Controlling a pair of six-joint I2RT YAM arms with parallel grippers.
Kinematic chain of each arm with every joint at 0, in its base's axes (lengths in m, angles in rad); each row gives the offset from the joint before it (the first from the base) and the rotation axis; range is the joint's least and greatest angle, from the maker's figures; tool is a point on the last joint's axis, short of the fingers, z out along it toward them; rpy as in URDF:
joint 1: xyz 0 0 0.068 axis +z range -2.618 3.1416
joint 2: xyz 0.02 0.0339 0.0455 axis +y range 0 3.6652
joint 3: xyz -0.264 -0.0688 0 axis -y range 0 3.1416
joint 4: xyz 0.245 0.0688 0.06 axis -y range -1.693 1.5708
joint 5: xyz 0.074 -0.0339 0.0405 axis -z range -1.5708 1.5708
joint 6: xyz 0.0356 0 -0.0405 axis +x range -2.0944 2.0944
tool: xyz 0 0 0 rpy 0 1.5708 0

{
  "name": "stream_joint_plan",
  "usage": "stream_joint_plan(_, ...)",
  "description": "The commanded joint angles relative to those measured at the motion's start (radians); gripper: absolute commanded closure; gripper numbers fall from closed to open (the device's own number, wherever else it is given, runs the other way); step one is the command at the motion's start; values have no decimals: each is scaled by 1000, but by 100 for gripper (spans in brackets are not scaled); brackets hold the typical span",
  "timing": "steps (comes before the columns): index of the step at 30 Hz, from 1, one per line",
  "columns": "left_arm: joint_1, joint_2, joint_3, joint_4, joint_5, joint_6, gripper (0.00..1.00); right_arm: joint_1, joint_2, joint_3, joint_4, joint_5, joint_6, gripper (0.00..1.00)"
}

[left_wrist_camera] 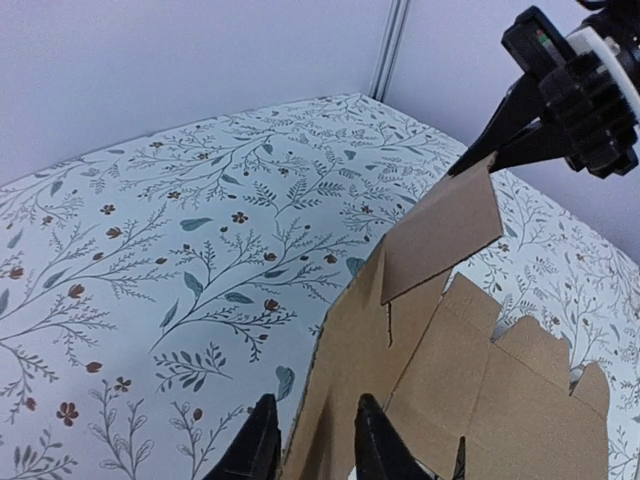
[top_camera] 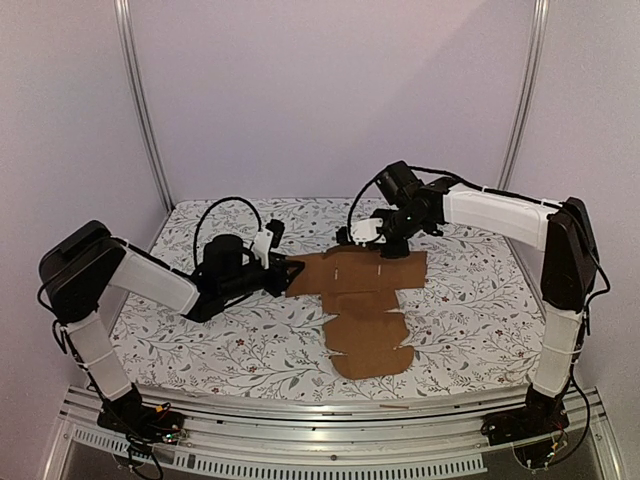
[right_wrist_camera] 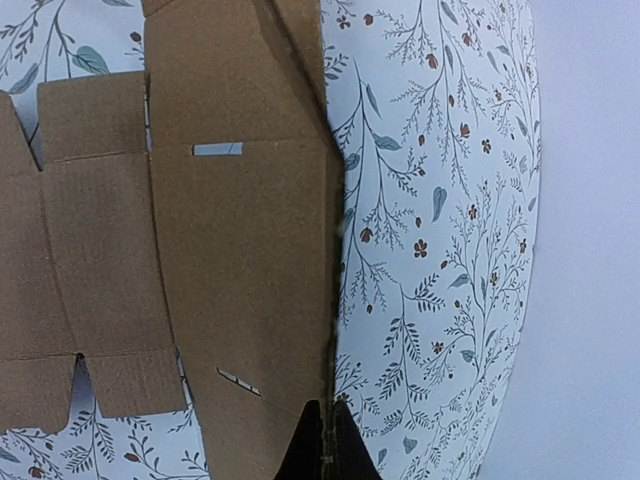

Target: Fold the paper box

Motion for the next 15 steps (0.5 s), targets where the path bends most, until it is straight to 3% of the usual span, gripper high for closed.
stream_joint_plan(1, -9, -134, -56, -5, -105, -52, 65, 9, -49, -68, 63, 41, 26, 100)
stream_joint_plan(5, -8, -199, 4, -122, -90, -47, 58, 26, -76, -104, 89, 56, 27, 100)
stream_joint_plan(10, -10, -135, 162, -351, -46, 67, 57, 38, -74, -94, 88, 56, 53, 100)
stream_joint_plan(15, -9, -62, 241, -447, 0, 119, 56, 38, -71, -89, 86, 45, 88, 100)
